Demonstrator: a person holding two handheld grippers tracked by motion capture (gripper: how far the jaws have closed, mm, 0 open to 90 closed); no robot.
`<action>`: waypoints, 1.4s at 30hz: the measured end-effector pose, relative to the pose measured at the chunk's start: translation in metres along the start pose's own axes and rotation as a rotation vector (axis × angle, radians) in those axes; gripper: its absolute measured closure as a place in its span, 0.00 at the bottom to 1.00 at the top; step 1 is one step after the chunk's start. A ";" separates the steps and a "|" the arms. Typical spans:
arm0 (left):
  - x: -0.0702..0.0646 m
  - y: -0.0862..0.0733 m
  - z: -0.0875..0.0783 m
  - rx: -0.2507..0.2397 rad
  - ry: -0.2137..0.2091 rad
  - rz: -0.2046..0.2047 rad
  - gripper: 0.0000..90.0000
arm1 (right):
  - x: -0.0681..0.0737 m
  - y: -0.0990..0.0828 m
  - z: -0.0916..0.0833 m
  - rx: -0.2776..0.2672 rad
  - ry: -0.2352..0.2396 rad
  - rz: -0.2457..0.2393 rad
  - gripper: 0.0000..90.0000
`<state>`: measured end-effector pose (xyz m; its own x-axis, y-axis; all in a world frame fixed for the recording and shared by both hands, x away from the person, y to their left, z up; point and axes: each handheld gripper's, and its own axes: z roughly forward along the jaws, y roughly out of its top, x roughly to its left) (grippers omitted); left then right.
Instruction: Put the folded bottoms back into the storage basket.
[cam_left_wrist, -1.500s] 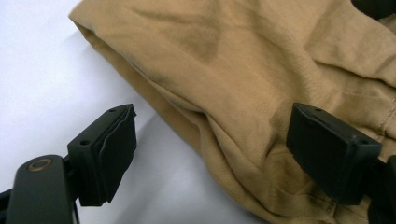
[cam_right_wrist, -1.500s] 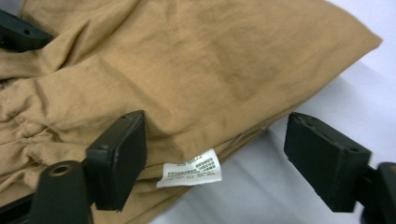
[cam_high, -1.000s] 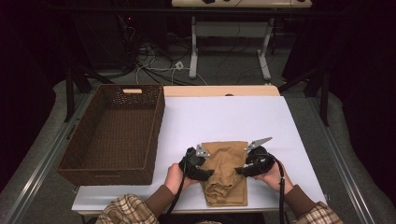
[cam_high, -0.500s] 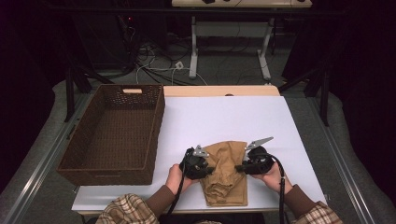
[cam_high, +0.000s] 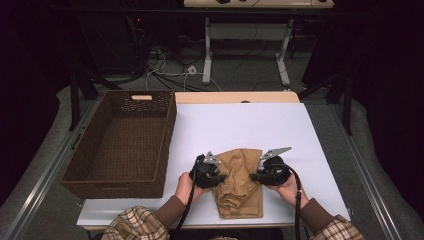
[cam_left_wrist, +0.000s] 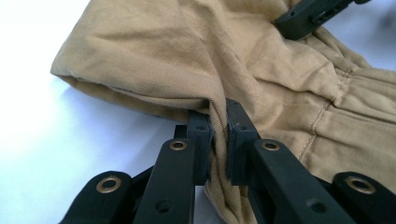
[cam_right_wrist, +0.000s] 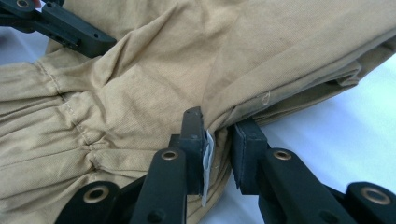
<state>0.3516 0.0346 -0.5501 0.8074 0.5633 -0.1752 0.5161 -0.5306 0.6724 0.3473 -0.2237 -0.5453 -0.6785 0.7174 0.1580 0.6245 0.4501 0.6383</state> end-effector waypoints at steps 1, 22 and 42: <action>0.001 0.000 0.000 -0.001 0.004 -0.004 0.92 | 0.001 0.001 0.000 0.002 -0.006 -0.002 0.86; 0.034 0.010 -0.003 -0.036 0.113 -0.040 0.91 | 0.004 0.029 0.028 -0.030 -0.081 -0.046 0.85; 0.034 0.011 -0.016 -0.040 0.167 -0.088 0.29 | -0.008 0.024 0.012 -0.047 -0.096 -0.022 0.37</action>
<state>0.3798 0.0577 -0.5375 0.6993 0.7054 -0.1156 0.5686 -0.4509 0.6881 0.3724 -0.2129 -0.5402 -0.6504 0.7562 0.0720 0.5896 0.4428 0.6755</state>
